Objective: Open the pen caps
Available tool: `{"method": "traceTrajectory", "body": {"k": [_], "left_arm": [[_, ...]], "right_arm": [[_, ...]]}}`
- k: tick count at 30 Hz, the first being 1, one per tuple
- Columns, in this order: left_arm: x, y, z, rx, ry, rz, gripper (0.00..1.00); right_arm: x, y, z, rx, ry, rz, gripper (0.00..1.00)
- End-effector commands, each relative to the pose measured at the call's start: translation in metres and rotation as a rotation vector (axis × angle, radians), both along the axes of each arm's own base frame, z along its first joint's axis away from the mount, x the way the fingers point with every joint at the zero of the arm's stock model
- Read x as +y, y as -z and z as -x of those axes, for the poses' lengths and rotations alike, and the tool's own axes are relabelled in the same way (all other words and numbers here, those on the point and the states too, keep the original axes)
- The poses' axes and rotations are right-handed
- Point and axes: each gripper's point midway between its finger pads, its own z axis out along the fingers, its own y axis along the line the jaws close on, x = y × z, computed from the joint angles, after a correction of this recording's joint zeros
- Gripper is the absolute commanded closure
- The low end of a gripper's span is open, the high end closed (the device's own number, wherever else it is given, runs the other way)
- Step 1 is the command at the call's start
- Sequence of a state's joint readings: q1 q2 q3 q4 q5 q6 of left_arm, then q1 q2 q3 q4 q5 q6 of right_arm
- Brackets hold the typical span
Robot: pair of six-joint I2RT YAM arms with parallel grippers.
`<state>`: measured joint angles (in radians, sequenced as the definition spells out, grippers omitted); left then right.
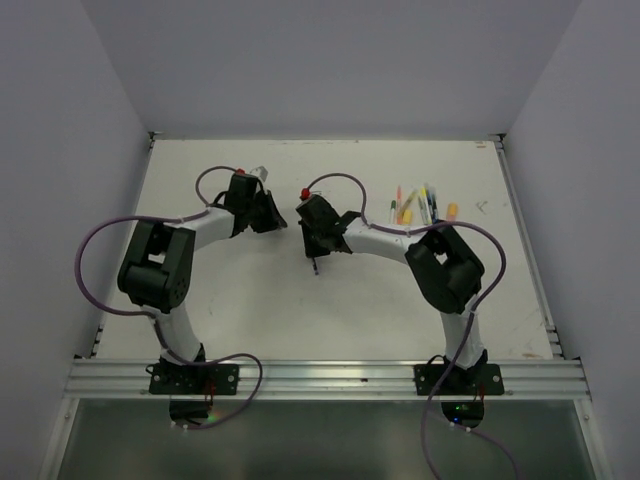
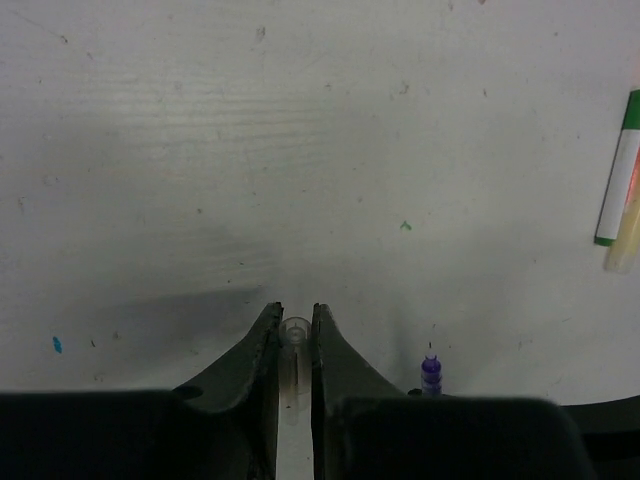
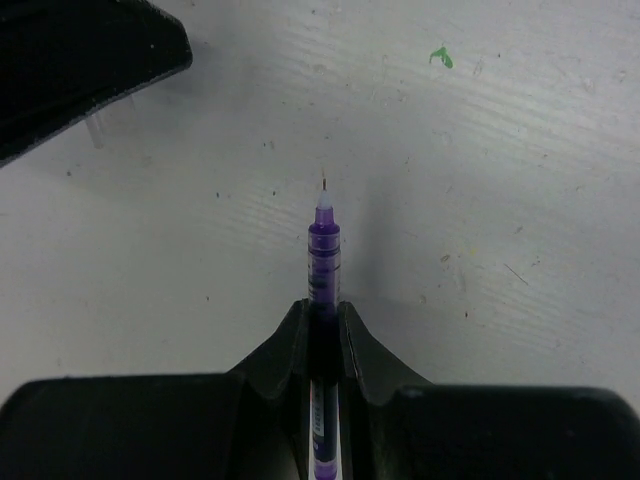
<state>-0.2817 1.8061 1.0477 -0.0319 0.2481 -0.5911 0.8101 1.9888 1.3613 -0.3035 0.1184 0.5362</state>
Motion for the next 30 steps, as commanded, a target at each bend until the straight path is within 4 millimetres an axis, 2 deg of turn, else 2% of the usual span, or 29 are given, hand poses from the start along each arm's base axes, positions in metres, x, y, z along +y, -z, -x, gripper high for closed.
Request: {"method": "traceTrajectory", "body": {"k": [1,5,10,15,19,22,26,27,30], "left_arm": [[-0.006,0.003,-0.004,0.015,0.045,-0.005,0.86],[-0.004,0.017,-0.004,0.051,0.035,-0.024,0.84],[-0.002,0.03,-0.004,0.088,0.017,-0.037,0.79],[0.004,0.034,-0.004,0.091,-0.012,-0.06,0.7],[0.008,0.034,-0.003,0.095,-0.028,-0.078,0.63],[0.011,0.029,-0.003,0.084,-0.042,-0.088,0.59],[0.015,0.017,-0.004,0.063,-0.06,-0.095,0.51],[0.016,0.013,-0.005,0.054,-0.068,-0.098,0.49],[0.019,-0.01,-0.009,0.009,-0.084,-0.1,0.4]], "right_arm": [[0.001,0.0,-0.015,0.008,0.076,0.018,0.95],[0.001,0.006,-0.023,0.009,0.116,0.039,0.91],[0.002,0.017,-0.023,0.031,0.129,0.054,0.86],[0.001,0.018,-0.022,0.041,0.143,0.048,0.78],[0.003,0.012,-0.023,0.032,0.141,0.033,0.71],[0.005,-0.004,-0.027,0.007,0.142,0.009,0.63],[0.001,-0.033,-0.036,-0.048,0.147,-0.007,0.58],[-0.002,-0.046,-0.037,-0.065,0.149,-0.014,0.54],[-0.019,-0.065,-0.043,-0.112,0.158,0.008,0.45]]}}
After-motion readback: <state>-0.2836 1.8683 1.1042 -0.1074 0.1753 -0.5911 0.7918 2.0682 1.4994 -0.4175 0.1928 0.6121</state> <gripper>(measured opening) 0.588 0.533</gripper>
